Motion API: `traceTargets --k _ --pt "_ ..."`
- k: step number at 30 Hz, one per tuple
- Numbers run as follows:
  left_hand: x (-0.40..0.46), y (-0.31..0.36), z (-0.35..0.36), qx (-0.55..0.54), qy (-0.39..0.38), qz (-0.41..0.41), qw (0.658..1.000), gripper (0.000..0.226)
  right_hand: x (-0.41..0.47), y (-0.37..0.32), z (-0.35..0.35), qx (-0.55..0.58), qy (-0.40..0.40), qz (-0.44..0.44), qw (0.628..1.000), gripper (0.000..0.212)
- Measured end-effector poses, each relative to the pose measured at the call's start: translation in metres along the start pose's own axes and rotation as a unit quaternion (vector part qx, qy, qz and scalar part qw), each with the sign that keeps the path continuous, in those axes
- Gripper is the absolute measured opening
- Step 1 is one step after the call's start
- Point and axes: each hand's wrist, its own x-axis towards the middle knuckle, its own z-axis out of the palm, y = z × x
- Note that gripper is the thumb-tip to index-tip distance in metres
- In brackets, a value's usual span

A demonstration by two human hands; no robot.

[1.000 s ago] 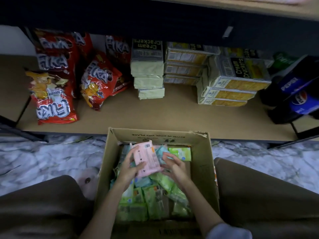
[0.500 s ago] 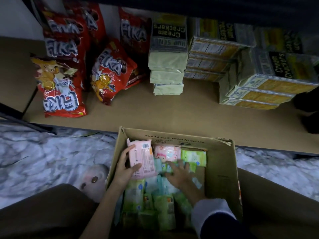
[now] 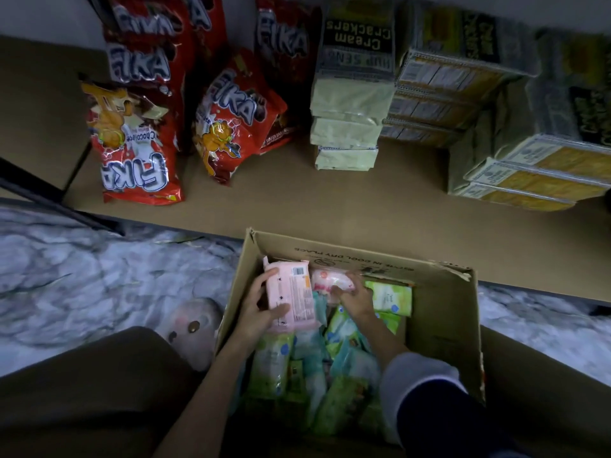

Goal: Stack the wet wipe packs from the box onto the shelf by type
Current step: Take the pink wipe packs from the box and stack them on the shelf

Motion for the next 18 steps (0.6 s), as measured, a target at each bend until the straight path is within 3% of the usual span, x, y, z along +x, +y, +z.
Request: traceTargets --k 4,6,12,15,18 --pt "0.001 -0.001 0.0 -0.004 0.0 0.001 1.0 0.061 0.009 0.001 0.014 -0.033 0.018 0.013 0.999 0.052" --pt "0.001 -0.002 0.0 0.0 0.001 0.013 1.0 0.061 0.011 0.003 0.014 -0.065 0.033 -0.029 0.997 0.054" --pt "-0.001 -0.004 -0.001 0.006 -0.003 0.023 1.0 0.06 0.001 -0.014 0.023 -0.147 -0.033 -0.129 0.98 0.042" --pt "-0.001 -0.005 -0.003 0.011 -0.001 0.025 1.0 0.059 -0.002 -0.012 0.018 -0.104 -0.037 -0.098 0.989 0.054" --pt "-0.002 -0.005 -0.003 0.008 -0.002 0.018 1.0 0.059 -0.001 -0.007 0.014 -0.019 -0.014 -0.116 0.993 0.045"
